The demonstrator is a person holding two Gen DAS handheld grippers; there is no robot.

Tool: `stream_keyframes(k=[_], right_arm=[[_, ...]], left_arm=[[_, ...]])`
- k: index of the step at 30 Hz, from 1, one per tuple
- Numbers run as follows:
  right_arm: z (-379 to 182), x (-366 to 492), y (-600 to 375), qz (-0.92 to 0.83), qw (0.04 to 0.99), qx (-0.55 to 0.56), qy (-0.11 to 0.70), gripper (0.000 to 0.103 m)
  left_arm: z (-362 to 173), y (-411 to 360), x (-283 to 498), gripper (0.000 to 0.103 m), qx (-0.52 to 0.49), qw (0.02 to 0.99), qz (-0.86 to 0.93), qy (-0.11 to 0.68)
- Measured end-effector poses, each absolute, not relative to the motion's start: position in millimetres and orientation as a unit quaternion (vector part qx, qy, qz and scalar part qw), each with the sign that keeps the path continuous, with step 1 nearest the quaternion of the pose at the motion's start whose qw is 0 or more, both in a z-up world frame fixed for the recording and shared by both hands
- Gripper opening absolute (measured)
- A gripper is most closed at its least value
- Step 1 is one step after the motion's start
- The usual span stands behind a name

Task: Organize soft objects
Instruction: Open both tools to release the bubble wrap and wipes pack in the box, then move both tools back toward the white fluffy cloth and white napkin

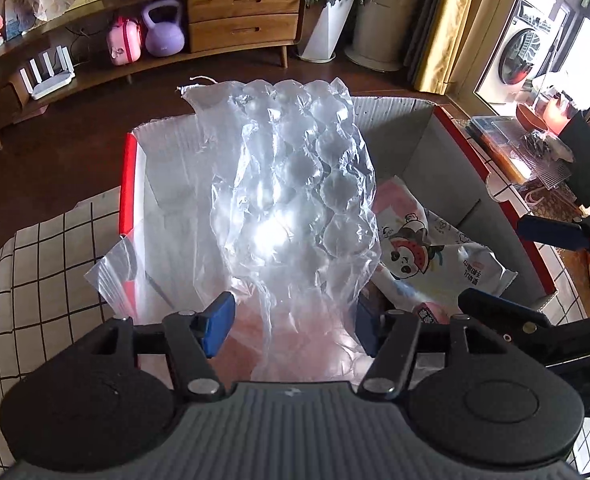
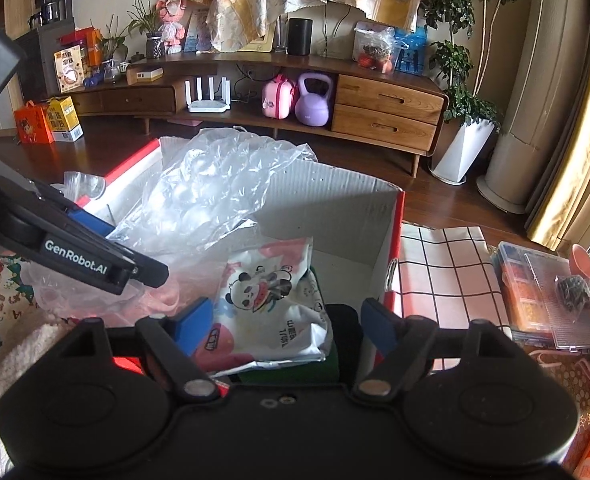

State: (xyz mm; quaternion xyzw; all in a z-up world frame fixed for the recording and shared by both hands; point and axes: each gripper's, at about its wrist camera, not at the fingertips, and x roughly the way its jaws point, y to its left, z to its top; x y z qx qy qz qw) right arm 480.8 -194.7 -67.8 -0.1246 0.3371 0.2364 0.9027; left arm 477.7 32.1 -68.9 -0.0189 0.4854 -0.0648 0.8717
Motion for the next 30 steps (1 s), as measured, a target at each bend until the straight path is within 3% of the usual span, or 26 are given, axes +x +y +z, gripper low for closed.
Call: stream_keyframes(k=[16, 30], right_arm=[[-51, 454, -208, 0.247, 0.905, -0.099, 0.332, 0.085], [-30, 400, -227, 0.266, 0.906, -0.077, 0.321, 0.089]], left_arm=[[-44, 61, 438, 0.074, -0.077, 0.882, -0.063, 0.461], [-12, 64, 373, 0.076, -0.082, 0.898, -0.076, 0.425]])
